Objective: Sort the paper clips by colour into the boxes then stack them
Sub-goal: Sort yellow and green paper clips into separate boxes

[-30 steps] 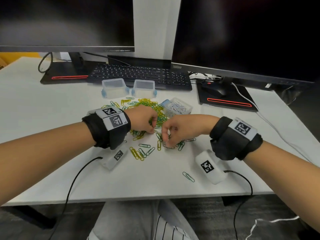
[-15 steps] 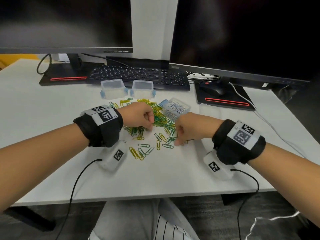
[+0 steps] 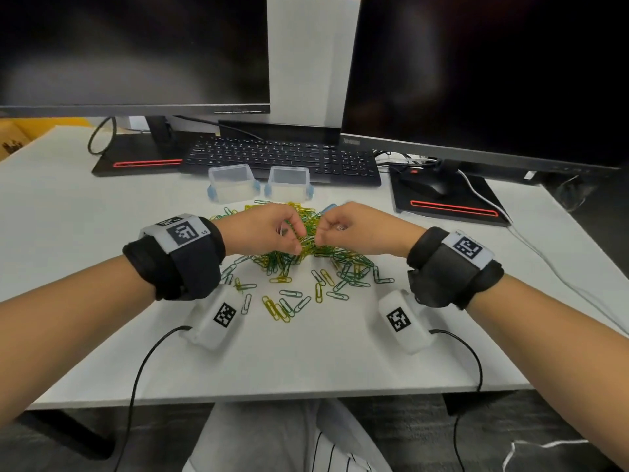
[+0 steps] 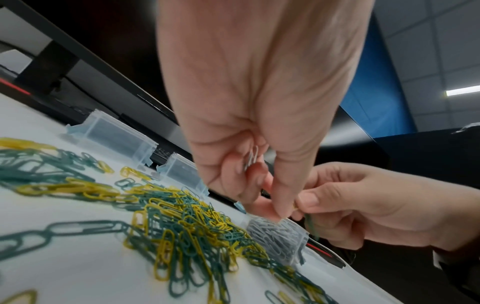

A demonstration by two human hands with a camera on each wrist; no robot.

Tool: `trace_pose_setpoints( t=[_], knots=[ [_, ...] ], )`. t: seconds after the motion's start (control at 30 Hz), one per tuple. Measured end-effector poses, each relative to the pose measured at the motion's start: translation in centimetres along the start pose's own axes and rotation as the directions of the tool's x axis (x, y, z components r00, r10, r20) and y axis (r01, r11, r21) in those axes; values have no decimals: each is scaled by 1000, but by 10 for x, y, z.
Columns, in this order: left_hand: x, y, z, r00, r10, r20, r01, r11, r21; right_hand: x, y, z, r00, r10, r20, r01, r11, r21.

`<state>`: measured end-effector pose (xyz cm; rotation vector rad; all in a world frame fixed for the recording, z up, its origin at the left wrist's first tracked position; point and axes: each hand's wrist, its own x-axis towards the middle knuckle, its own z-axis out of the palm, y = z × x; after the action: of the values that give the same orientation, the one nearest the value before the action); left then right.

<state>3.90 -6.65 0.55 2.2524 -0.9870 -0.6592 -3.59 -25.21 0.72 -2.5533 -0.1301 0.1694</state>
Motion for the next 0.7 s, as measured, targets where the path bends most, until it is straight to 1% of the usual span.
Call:
trace_pose_setpoints(
  t=[0.1, 0.17, 0.23, 0.33, 0.4, 0.5, 0.57, 0.63, 0.7],
  knots=[
    [-2, -1, -2, 1000, 11, -7, -11, 1000, 25, -2, 4, -5, 1000, 11, -25, -13, 995, -95],
    [-3, -3, -2, 1000, 16, -27, -15, 1000, 20, -3, 5, -6, 998, 7, -64, -12, 996, -84],
    [-3, -2, -1, 999, 28, -39, -27, 999, 24, -4, 2, -4, 999, -4, -39, 2, 999, -42],
    [-1, 1, 1, 998, 57, -35, -55, 997, 55, -4, -3, 1, 998, -38, 41, 43, 991, -126],
    [-3, 3, 2, 998, 62, -29, -60, 996, 64, -4, -5, 2, 996, -83, 39, 89, 978, -189],
    [-4, 7, 0, 997, 67, -30, -65, 995, 69, -4, -5, 0, 992, -120, 26, 122, 958, -261],
    [-5, 11, -3, 996, 70, -52, -68, 997, 45, -4, -5, -2, 991, -135, -6, 128, 951, -280],
    [-6, 12, -5, 994, 53, -98, -58, 997, -50, -6, -4, -5, 986, -143, -83, 119, 963, -243],
    [-7, 11, -6, 988, 1, -155, -25, 988, -155, -11, -4, -4, 973, -157, -168, 118, 968, -223]
  ],
)
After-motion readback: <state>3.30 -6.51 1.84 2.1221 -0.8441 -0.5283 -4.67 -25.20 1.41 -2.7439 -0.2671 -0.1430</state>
